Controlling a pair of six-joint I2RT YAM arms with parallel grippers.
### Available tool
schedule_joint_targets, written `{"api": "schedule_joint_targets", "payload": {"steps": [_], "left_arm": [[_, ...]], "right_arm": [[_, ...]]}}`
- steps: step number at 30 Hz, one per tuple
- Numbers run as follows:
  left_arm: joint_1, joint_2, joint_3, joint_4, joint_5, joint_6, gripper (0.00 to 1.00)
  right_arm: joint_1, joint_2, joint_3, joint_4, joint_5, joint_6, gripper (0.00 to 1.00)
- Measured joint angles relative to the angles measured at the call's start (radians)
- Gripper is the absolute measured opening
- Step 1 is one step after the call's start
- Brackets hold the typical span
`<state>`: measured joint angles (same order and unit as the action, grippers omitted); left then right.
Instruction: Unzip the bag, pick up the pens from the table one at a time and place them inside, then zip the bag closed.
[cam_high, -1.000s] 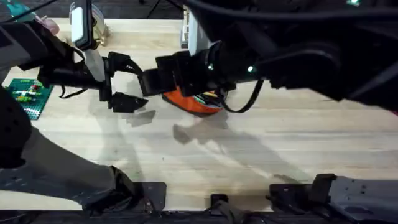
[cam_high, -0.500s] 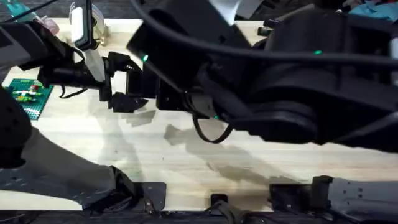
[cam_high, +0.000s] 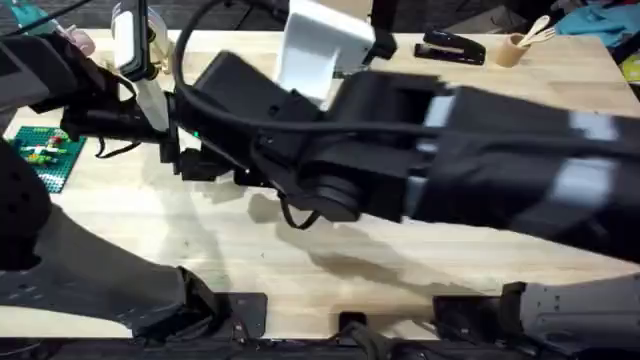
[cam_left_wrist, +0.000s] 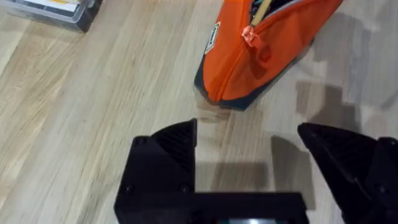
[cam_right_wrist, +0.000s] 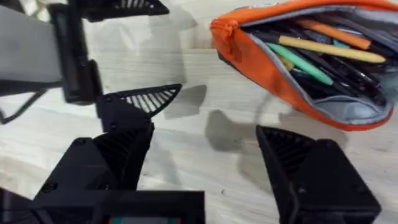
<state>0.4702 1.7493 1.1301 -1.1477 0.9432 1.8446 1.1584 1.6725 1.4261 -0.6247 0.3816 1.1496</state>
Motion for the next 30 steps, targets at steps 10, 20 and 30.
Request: {"api": "schedule_joint_targets", "payload": {"steps": [10, 20, 30], "left_arm": [[0.000, 0.000, 0.000, 0.000, 0.000, 0.000, 0.992], [0.000, 0.000, 0.000, 0.000, 0.000, 0.000, 0.993], [0.000, 0.000, 0.000, 0.000, 0.000, 0.000, 0.993]], "right_arm": [[-0.001, 0.069, 0.000, 0.058, 0.091, 0.015, 0.998], [-0.058, 0.146, 0.000, 0.197, 0.124, 0.033, 0.991], [-0.089, 0.211, 0.000, 0.250, 0.123, 0.033, 0.949]]}}
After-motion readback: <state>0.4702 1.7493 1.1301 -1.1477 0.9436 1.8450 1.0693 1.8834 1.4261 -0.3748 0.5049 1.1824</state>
